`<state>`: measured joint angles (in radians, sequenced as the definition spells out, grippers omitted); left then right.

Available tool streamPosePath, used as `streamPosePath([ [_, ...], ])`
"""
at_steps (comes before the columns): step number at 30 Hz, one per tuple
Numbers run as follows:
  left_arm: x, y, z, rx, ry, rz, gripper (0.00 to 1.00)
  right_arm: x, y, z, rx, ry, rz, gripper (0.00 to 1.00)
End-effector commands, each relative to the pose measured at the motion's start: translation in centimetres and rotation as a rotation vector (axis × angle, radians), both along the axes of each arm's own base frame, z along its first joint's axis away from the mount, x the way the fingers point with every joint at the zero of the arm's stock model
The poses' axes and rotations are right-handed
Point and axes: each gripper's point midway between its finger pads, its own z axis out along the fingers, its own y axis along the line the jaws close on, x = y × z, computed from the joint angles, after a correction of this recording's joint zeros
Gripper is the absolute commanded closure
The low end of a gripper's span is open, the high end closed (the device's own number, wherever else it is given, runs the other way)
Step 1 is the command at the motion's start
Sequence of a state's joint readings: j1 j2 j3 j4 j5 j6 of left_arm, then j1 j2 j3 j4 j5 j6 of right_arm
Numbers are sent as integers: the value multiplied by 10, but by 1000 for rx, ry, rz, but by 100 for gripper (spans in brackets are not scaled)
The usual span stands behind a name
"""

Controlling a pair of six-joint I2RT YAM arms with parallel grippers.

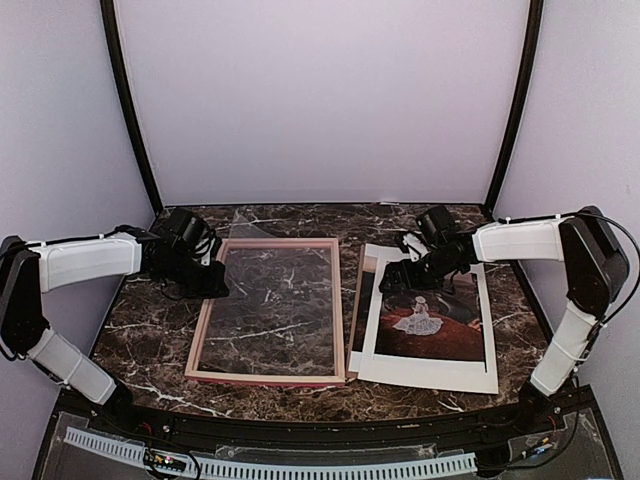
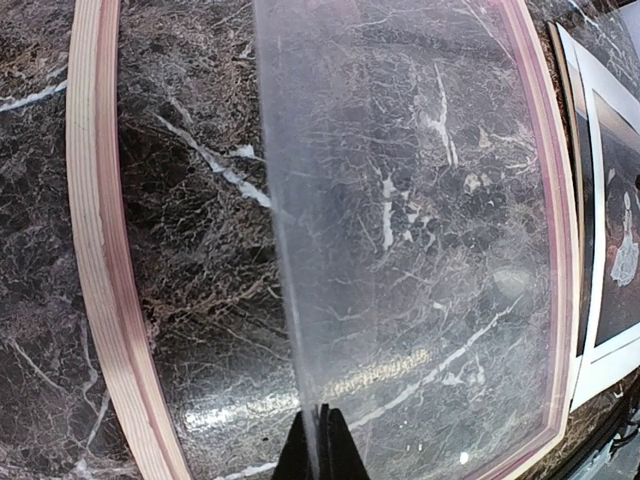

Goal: Put the photo into the frame
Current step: Place the glass panel in the frame body.

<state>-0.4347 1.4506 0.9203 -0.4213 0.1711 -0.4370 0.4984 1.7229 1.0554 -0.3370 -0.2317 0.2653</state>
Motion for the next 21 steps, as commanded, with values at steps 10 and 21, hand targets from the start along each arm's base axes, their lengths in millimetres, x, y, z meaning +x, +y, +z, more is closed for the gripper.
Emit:
streamPosePath([
  [10, 4, 8, 6, 47, -22, -5, 100, 3, 3, 8, 25, -30, 7, 1],
  [21, 7, 9, 7, 54, -25, -12, 100, 2, 5, 7, 27, -27, 9, 1],
])
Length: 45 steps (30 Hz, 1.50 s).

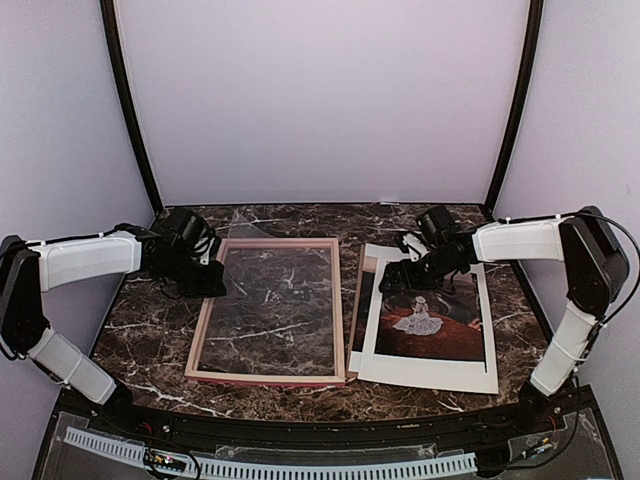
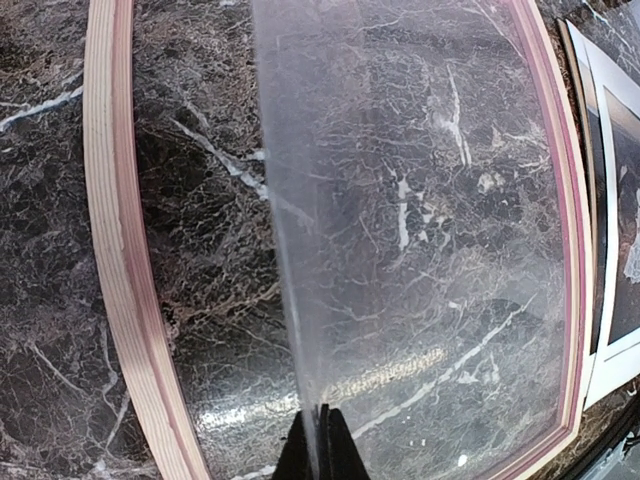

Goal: Put the photo into the frame
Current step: Place the glass panel in the frame body.

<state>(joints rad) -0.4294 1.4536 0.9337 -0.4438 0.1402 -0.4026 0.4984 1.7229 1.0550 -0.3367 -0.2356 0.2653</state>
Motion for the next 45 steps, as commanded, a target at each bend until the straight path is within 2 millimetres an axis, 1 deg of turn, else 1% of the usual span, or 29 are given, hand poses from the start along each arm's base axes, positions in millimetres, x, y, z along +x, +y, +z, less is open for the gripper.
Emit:
streamPosePath([
  [1, 5, 2, 6, 11, -11, -3, 100, 3, 4, 7, 24, -28, 6, 1],
  [6, 3, 0, 6, -2, -4, -3, 100, 3, 4, 6, 24, -25, 7, 1],
  [12, -5, -6, -2, -50, 27, 0, 100, 3, 5, 6, 24, -25, 7, 1],
  [17, -7, -10, -3, -84, 34, 4, 100, 3, 5, 4, 24, -21, 8, 1],
  [23, -10, -12, -7, -101, 45, 3, 100, 3, 10, 6, 32, -22, 16, 1],
  [25, -11, -13, -8, -99, 50, 3, 98, 2, 12, 7, 35, -23, 22, 1],
  [31, -12, -12, -10, -94, 57, 2, 83, 2, 20, 9, 37, -26, 37, 1],
  [34, -12, -11, -10, -89, 57, 2, 74, 2, 22, 9, 35, -24, 40, 1],
  [37, -11, -11, -10, -82, 58, 3, 66, 1, 25, 8, 36, -23, 47, 1],
  [39, -11, -10, -10, -76, 58, 1, 59, 1, 27, 8, 36, -22, 50, 2],
  [40, -11, -9, -10, -71, 60, 2, 57, 0, 27, 8, 36, -22, 52, 1],
  [41, -10, -9, -9, -70, 56, 1, 52, 0, 27, 7, 35, -21, 51, 1],
  [45, -10, -6, -6, -51, 51, 4, 42, -1, 29, 6, 33, -20, 55, 1],
])
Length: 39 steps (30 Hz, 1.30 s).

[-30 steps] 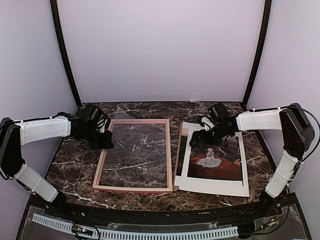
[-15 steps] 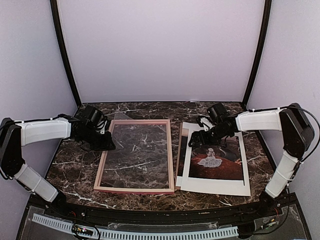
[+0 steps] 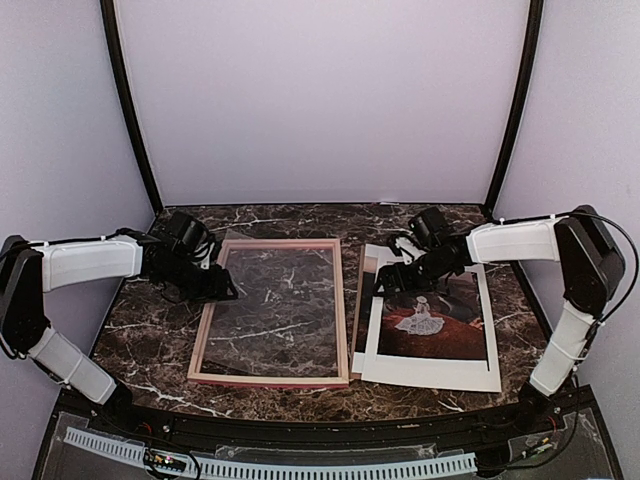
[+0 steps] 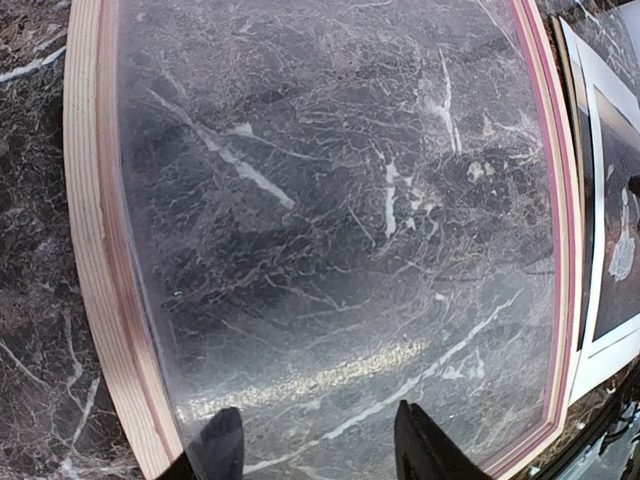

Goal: Put the photo into the frame
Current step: Place the glass panel in the frame body.

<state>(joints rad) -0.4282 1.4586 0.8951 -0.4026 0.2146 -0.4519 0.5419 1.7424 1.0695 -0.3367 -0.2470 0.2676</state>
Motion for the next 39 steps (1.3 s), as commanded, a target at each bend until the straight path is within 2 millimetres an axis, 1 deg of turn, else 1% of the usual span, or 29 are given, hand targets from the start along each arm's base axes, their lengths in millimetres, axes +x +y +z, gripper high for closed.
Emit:
streamPosePath([
  [1, -1, 5, 3, 32, 1, -3, 41, 8, 11, 8, 25, -29, 6, 1],
  [5, -1, 7, 4, 51, -3, -5, 34, 7, 11, 6, 21, -28, 8, 1],
  [13, 0, 13, 5, 87, -6, -1, 26, 6, 12, 7, 19, -30, 9, 1],
  [23, 3, 25, 9, 163, -22, 12, 22, 6, 10, 11, 13, -42, 7, 1],
  [29, 6, 28, 10, 186, -29, 7, 21, 6, 9, 11, 10, -43, 4, 1],
  [35, 13, 33, 7, 234, -39, -1, 21, 5, 7, 13, 5, -50, 0, 1],
  [39, 27, 46, 2, 296, -54, 29, 21, 5, 7, 15, 8, -54, -3, 1],
])
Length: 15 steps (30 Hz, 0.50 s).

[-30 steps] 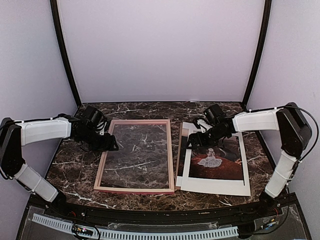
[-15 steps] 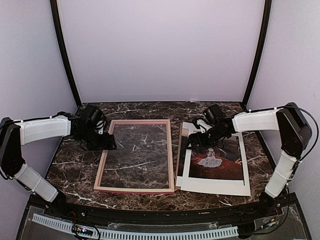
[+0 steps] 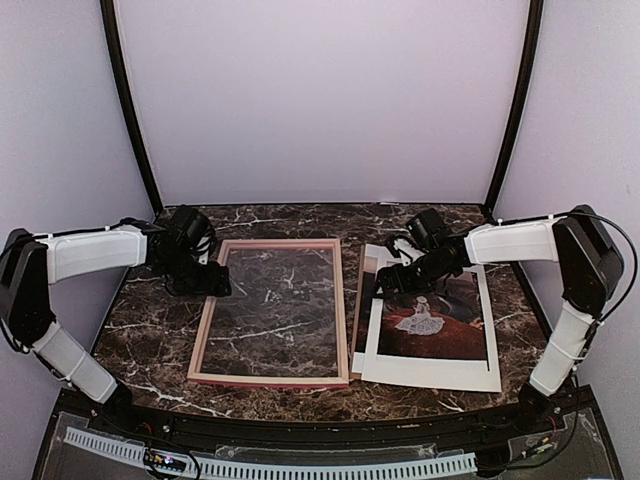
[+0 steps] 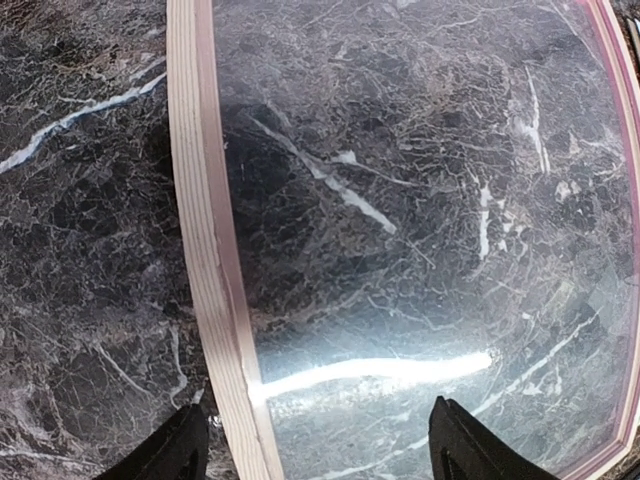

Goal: Put the photo into the frame
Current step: Place the glass panel in the frame body.

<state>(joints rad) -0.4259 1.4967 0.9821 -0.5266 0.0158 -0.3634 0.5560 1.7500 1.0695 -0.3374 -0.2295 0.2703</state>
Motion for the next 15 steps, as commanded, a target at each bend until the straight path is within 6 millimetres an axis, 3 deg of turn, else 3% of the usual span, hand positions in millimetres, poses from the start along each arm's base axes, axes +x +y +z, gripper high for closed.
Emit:
streamPosePath([
  [1, 19, 16, 2, 75, -34, 22, 22, 7, 5, 19, 28, -56, -5, 1],
  [10, 67, 38, -4, 117, -77, 104, 23, 6, 7, 20, 39, -58, 7, 1],
  [15, 83, 45, -13, 163, -65, 121, 25, 4, 6, 20, 37, -59, 14, 1],
])
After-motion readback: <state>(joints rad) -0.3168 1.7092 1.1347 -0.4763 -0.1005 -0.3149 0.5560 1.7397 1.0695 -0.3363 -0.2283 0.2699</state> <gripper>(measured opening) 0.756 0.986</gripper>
